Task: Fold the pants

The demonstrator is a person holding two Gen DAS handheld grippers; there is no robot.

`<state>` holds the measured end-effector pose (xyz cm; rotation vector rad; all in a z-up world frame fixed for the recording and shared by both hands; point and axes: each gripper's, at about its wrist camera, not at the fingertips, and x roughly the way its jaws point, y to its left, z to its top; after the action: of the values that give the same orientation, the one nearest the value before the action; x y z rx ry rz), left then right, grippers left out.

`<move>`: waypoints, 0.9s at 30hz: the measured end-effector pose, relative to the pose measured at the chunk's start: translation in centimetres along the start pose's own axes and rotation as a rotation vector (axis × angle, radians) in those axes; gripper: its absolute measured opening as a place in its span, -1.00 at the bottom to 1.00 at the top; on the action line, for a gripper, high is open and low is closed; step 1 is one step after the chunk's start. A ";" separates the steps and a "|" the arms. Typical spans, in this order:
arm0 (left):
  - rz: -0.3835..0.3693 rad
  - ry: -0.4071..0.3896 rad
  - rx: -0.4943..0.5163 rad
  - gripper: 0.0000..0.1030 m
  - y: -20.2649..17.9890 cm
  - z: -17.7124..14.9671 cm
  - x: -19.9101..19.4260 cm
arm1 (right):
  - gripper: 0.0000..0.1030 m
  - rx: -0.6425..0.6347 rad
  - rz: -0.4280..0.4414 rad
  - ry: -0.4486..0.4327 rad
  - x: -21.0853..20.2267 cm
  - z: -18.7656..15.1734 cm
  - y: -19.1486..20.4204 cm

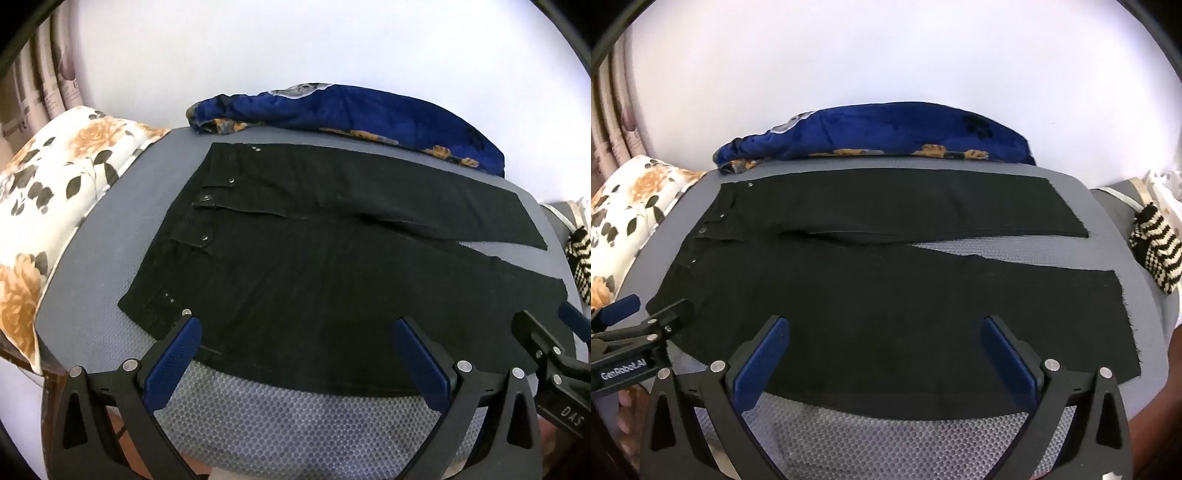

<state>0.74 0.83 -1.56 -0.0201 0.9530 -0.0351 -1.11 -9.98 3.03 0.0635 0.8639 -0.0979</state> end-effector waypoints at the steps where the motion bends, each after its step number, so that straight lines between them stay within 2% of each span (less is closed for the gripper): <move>1: 0.011 -0.004 0.003 0.99 0.0 0.0 0.0 | 0.99 -0.003 -0.017 0.005 0.1 0.1 0.0; 27: 0.039 0.013 0.024 0.99 -0.5 -0.5 0.4 | 0.99 -0.014 -0.001 0.022 0.3 -0.4 0.5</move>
<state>0.52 0.31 -2.17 0.0208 0.9656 -0.0100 -1.14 -9.43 2.50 0.0511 0.8864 -0.0924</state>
